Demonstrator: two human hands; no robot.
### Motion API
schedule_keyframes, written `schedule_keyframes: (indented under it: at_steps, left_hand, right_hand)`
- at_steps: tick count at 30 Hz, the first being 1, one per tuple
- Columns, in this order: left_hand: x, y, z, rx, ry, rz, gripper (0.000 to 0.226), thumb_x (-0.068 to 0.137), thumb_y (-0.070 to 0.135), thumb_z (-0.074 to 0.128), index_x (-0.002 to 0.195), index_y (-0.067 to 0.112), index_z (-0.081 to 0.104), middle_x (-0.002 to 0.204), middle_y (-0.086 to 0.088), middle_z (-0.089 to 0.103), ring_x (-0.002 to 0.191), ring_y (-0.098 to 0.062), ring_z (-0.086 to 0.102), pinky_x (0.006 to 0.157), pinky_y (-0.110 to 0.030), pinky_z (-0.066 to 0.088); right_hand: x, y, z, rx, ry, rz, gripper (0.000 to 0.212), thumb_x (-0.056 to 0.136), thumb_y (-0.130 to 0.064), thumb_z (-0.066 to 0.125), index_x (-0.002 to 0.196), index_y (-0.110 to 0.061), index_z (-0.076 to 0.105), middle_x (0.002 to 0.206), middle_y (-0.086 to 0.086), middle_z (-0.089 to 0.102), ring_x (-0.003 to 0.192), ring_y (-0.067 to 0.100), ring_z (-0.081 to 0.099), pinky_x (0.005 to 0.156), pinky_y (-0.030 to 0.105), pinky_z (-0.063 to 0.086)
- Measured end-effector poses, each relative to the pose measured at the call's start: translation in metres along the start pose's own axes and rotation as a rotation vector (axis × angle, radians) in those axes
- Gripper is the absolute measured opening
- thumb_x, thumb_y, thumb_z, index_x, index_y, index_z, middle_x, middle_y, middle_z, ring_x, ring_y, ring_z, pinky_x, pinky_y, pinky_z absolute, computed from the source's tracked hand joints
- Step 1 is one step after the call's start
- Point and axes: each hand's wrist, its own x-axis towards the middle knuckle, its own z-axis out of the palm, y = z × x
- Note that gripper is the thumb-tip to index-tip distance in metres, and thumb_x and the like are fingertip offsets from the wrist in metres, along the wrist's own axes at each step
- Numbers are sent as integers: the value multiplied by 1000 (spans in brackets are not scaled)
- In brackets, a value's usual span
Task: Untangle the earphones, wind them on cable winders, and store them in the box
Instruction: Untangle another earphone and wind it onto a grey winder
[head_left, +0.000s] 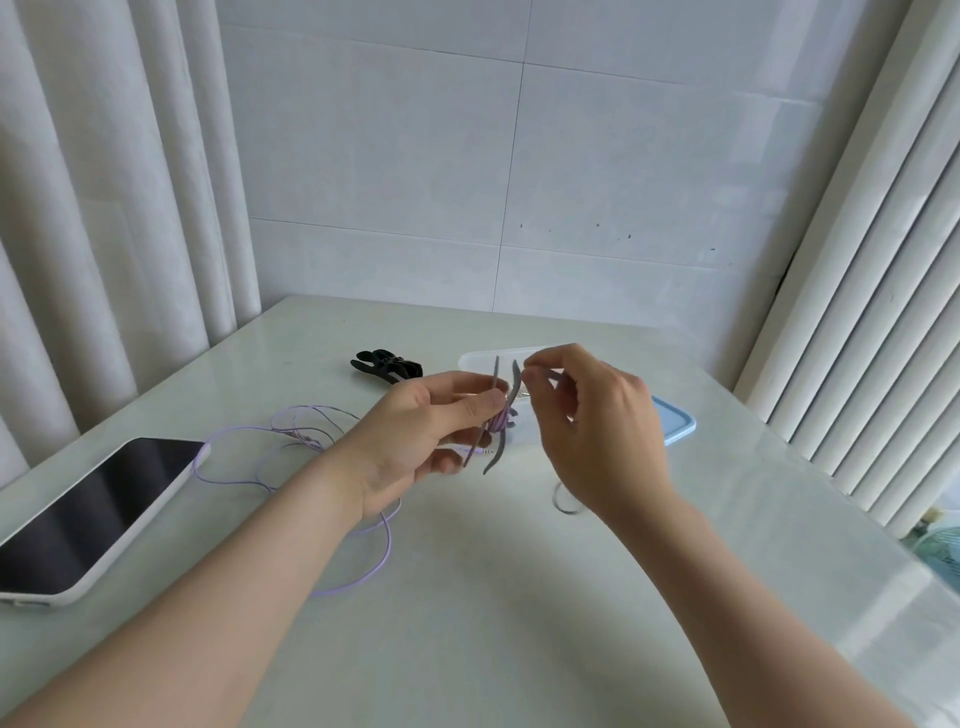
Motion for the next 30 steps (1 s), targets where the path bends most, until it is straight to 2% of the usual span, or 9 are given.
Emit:
schedule_keyframes:
  at_steps: [3,6,9,13,17,20,24,28,30]
  left_hand:
    - [0,-1,-4,12,-54,33,46,80,37,80,122,17,77,105,-5,78,81,-18,66,62,-27,37]
    - [0,0,-5,167,-54,65,34,86,34,81,117,21,80,100,-3,79,82,-15,66,66,-30,37]
    - [-2,-1,-2,278,-43,64,18,93,29,79,110,24,82,90,2,79,72,-8,62,69,-31,38]
    - [1,-7,3,325,-6,102,13,97,22,75,105,25,84,84,3,78,74,-9,63,68,-26,45]
    - [2,-10,8,351,45,145,17,98,13,70,104,22,84,79,4,76,71,-3,66,64,-9,44]
    - [0,-8,11,361,-15,179,23,100,4,61,101,14,81,80,3,73,72,-4,66,65,-7,42]
    - [-2,-3,16,280,-47,225,20,102,8,66,118,13,77,101,-1,81,83,-3,74,62,-5,44]
    - [-3,1,16,59,-31,220,23,103,14,63,122,7,73,110,-9,79,90,-20,78,54,-16,43]
    - [0,-1,11,4,-14,213,25,103,23,63,122,10,73,118,-13,78,102,-33,77,55,-31,28]
  right_hand:
    - [3,2,-1,70,54,87,9,94,-34,76,95,-27,70,57,-11,50,59,8,52,60,35,47]
    - [4,7,-4,51,21,117,14,89,-41,80,91,-30,73,64,-11,58,64,7,57,65,33,51]
    - [1,10,-5,2,-22,92,14,88,-43,81,93,-31,77,78,-16,65,65,5,56,58,31,50]
    - [-2,10,-4,-77,-77,104,16,92,-48,75,99,-34,76,86,-16,69,54,5,53,51,30,48]
    - [-1,12,0,-28,-84,137,11,97,-38,71,104,-32,77,90,-15,71,60,9,57,52,35,53]
    - [1,23,6,-26,-37,154,14,101,-21,64,99,-26,77,91,-11,75,80,18,67,66,43,57]
    - [3,29,2,-29,-61,246,18,103,-19,60,98,-27,76,91,-11,74,87,21,68,63,42,57]
    - [2,22,-2,-27,-165,276,18,104,-32,56,91,-36,67,67,-15,63,68,16,62,41,31,44]
    - [1,15,-1,-64,-228,286,24,103,-39,53,82,-31,63,56,-12,56,58,11,55,43,31,44]
